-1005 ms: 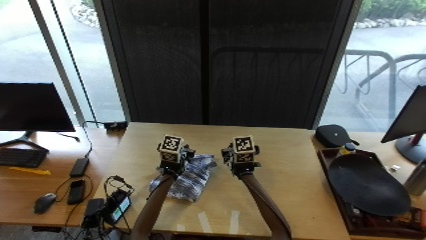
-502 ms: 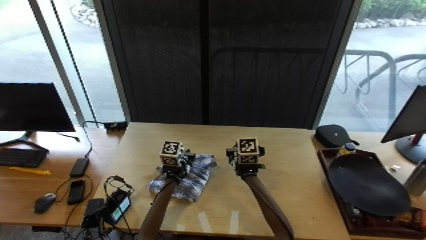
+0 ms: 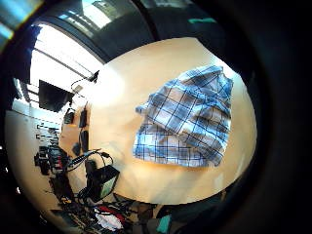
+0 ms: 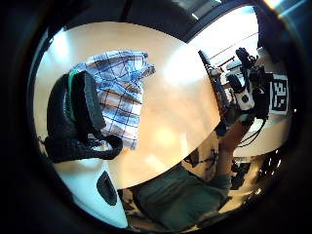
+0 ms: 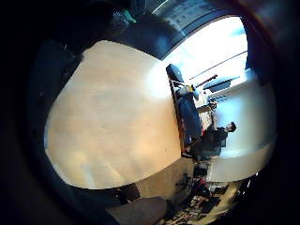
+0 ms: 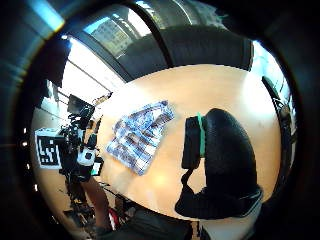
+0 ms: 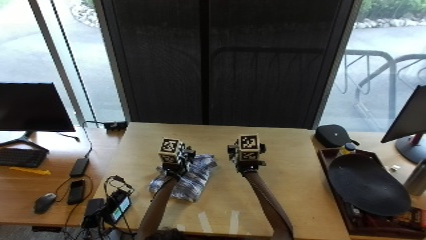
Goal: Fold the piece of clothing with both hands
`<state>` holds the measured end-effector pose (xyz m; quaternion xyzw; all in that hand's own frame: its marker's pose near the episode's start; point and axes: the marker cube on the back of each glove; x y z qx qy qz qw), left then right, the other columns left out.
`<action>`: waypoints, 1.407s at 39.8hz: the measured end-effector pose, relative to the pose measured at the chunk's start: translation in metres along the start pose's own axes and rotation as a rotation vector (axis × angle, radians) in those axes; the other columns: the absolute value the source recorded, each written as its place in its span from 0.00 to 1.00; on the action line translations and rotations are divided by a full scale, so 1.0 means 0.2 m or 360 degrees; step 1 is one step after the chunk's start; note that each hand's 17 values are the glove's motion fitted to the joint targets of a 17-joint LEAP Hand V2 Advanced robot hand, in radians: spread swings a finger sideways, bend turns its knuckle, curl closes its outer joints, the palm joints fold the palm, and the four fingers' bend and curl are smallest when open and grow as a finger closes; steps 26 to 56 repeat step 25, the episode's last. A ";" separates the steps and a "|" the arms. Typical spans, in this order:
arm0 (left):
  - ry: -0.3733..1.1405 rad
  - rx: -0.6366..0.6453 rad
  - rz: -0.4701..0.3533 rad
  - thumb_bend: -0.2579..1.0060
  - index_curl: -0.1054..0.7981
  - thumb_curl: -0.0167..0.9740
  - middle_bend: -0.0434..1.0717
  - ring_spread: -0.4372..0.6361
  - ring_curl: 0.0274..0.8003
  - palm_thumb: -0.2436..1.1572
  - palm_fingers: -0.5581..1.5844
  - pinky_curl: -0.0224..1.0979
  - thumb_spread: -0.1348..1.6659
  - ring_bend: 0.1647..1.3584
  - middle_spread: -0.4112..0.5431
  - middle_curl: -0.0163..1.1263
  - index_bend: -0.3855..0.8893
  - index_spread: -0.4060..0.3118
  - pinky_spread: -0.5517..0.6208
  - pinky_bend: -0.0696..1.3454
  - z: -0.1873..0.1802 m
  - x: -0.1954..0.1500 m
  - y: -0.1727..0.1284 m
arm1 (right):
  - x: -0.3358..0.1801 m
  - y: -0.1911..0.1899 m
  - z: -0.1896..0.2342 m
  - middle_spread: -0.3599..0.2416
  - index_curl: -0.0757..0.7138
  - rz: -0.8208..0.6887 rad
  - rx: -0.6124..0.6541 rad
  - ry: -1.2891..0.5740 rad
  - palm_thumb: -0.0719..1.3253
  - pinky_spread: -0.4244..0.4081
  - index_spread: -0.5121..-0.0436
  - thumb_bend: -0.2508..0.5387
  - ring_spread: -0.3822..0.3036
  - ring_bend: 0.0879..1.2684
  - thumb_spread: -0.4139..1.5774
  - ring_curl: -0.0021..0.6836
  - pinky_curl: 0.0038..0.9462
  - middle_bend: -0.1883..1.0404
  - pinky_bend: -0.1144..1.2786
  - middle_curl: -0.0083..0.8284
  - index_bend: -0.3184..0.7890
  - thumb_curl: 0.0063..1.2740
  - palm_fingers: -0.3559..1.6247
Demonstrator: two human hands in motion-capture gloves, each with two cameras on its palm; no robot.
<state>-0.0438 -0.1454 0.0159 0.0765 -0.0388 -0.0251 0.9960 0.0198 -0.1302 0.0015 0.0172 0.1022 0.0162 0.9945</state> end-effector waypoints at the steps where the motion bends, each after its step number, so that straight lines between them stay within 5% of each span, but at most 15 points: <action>1: 0.0041 -0.0045 0.0003 0.28 0.51 0.36 0.21 0.67 0.38 0.47 0.42 0.37 0.90 0.25 0.46 0.35 0.42 0.41 0.76 0.33 0.03 0.01 0.01 | 0.00 0.00 0.00 0.62 0.52 0.0004 -0.0002 -0.0002 0.44 0.89 0.30 0.31 0.79 0.18 0.91 0.48 0.36 0.28 0.51 0.31 0.44 0.30 0.29; 56: 0.0047 0.0024 0.0063 0.27 0.51 0.36 0.21 0.67 0.37 0.48 0.42 0.37 0.90 0.25 0.46 0.36 0.42 0.41 0.77 0.33 0.03 0.08 -0.02 | 0.07 0.05 -0.05 0.62 0.52 0.0034 0.0007 -0.0022 0.44 0.88 0.31 0.31 0.79 0.19 0.91 0.47 0.37 0.28 0.51 0.30 0.44 0.29 0.30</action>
